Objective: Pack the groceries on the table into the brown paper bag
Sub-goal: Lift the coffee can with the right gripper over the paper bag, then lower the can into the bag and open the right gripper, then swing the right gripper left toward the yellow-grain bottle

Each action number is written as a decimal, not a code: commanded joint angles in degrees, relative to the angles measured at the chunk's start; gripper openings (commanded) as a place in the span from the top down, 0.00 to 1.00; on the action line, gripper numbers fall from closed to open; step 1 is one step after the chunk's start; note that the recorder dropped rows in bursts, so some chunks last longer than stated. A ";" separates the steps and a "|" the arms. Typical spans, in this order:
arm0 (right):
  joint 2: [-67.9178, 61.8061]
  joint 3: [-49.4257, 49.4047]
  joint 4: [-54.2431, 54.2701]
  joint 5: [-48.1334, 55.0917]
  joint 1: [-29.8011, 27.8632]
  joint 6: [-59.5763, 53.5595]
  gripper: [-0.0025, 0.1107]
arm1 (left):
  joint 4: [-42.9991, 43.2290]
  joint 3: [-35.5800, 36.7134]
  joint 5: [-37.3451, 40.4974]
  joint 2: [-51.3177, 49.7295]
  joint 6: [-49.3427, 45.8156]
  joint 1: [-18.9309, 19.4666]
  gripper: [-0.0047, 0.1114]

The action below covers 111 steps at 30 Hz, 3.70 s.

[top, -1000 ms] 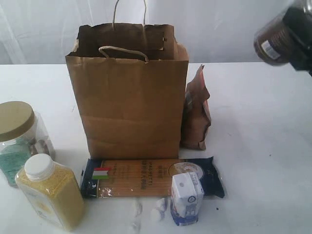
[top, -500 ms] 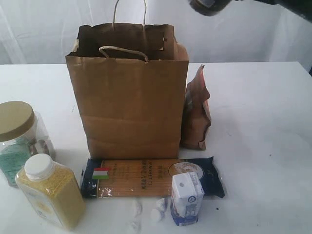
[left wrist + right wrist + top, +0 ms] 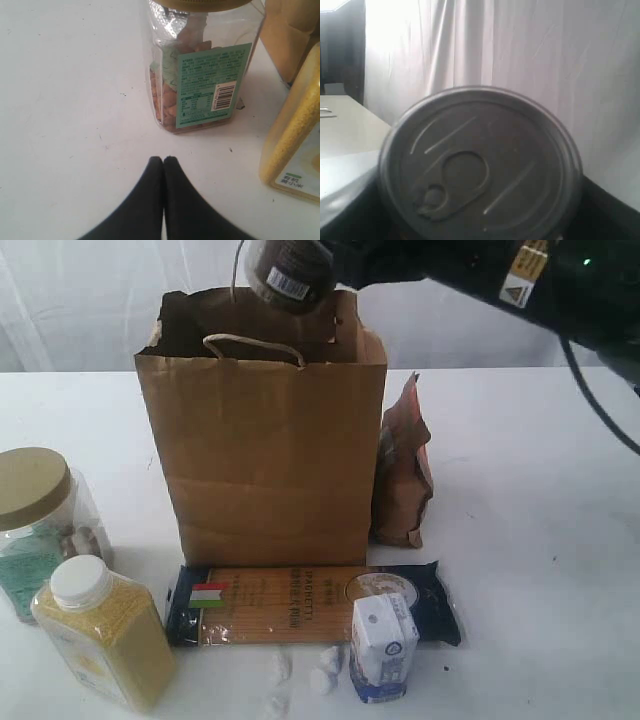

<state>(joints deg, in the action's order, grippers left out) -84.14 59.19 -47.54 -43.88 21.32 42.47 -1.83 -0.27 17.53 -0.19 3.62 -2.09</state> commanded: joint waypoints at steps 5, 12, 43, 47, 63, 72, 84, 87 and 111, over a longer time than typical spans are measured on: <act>-3.71 1.55 1.58 -4.33 3.93 -2.04 0.98 | -0.31 0.27 0.02 0.19 -0.05 -0.50 0.96; -9.08 6.92 1.70 -3.91 5.06 -2.80 0.98 | -0.31 0.27 0.02 0.19 -0.05 -0.50 0.96; -20.23 14.65 0.74 2.65 7.25 -7.77 0.42 | -0.31 0.27 0.02 0.19 -0.05 -0.50 0.96; -20.23 14.65 0.74 1.49 7.25 -7.77 0.42 | -0.31 0.27 0.02 0.19 -0.05 -0.50 0.96; -19.99 14.65 1.41 -2.29 7.25 -1.31 0.19 | -0.31 0.27 0.02 0.19 -0.05 -0.50 0.96; -19.99 14.65 1.41 -1.26 7.25 -1.31 0.11 | -0.31 0.27 0.02 0.19 -0.05 -0.50 0.96; -19.99 14.65 1.04 -1.19 7.25 -0.06 0.11 | -0.31 0.27 0.02 0.19 -0.05 -0.50 0.96; -19.16 14.65 1.04 -0.69 7.25 0.22 0.11 | -0.31 0.27 0.02 0.19 -0.05 -0.50 0.96; 5.89 10.95 6.09 60.30 7.25 2.84 0.71 | -0.31 0.27 0.02 0.19 -0.05 -0.50 0.96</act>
<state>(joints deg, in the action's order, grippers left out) -81.35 71.72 -44.62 10.70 28.55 44.99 -1.83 -0.27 17.53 -0.19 3.62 -2.09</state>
